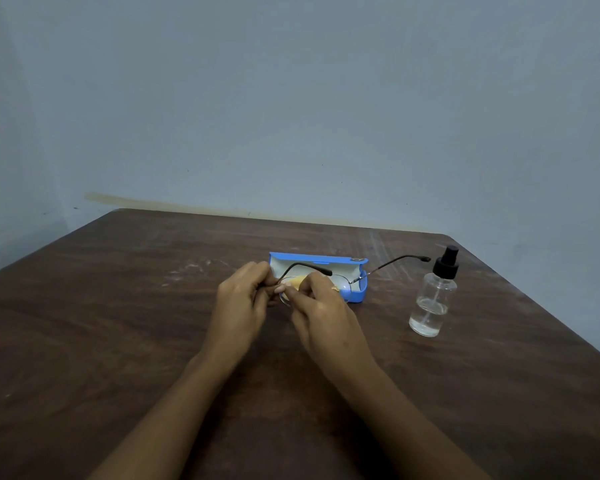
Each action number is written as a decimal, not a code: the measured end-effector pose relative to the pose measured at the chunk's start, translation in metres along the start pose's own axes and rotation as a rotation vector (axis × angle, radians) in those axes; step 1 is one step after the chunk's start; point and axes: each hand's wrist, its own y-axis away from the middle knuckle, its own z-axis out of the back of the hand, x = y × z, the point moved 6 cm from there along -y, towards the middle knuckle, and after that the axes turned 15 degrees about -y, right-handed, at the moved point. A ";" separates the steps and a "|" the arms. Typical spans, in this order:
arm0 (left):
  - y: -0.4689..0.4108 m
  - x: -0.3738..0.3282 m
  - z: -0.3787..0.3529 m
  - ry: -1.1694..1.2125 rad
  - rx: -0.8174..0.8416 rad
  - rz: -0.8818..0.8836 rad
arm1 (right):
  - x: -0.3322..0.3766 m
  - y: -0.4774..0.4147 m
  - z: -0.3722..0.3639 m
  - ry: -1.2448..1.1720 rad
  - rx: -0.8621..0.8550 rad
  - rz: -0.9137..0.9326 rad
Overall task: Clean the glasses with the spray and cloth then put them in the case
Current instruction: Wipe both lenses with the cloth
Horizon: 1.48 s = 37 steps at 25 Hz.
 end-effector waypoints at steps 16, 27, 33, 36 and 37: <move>0.000 -0.002 0.000 -0.004 0.003 -0.033 | 0.003 -0.001 0.004 0.132 -0.123 -0.015; -0.003 0.022 0.004 0.149 -0.032 0.236 | -0.020 0.006 0.040 -0.056 -0.372 -0.104; -0.004 0.019 0.003 0.183 -0.011 0.260 | -0.028 0.007 0.039 0.144 -0.343 -0.194; -0.003 0.012 0.003 0.203 0.028 0.247 | -0.030 0.006 0.032 0.148 -0.287 -0.196; -0.003 0.010 0.003 0.195 0.031 0.238 | -0.031 0.006 0.028 0.144 -0.261 -0.190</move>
